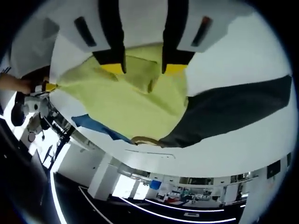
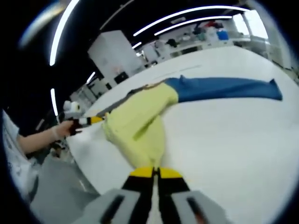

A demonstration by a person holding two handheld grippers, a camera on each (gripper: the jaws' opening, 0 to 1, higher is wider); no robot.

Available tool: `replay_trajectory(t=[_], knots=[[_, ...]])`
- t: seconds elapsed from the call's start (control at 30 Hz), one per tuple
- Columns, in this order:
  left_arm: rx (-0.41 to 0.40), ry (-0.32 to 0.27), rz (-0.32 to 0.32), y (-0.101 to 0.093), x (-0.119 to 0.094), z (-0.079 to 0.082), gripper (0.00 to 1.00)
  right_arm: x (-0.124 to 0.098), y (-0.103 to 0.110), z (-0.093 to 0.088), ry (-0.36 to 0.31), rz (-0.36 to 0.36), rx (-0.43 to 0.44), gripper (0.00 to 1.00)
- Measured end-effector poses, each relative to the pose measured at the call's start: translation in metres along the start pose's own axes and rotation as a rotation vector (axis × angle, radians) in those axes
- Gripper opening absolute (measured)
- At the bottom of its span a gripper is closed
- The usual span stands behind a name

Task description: Fold the garment on the visible template until the final outline fits inside the template.

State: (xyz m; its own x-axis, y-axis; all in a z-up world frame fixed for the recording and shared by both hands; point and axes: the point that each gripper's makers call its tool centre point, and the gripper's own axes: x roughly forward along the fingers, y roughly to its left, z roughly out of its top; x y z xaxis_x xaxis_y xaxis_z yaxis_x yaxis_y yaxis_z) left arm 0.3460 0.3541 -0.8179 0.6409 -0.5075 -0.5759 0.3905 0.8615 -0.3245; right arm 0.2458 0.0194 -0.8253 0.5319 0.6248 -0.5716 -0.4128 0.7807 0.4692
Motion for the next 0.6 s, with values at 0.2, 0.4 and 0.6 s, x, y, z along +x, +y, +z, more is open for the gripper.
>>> replay_trajectory(t=[0.2,0.4,0.6], knots=[[-0.008,0.017,0.005,0.0013,0.0065,-0.0046,0.21,0.0005,0.0006,-0.0007,-0.002,-0.001,0.003,0.0],[-0.015,0.027,0.015,0.0032,0.0058,-0.0068,0.14,0.0005,0.0004,-0.0005,-0.007,-0.002,0.011,0.0],[-0.038,0.026,0.014,0.005,0.0043,-0.0098,0.01,0.0005,0.0013,0.001,-0.008,-0.002,0.007,0.0]])
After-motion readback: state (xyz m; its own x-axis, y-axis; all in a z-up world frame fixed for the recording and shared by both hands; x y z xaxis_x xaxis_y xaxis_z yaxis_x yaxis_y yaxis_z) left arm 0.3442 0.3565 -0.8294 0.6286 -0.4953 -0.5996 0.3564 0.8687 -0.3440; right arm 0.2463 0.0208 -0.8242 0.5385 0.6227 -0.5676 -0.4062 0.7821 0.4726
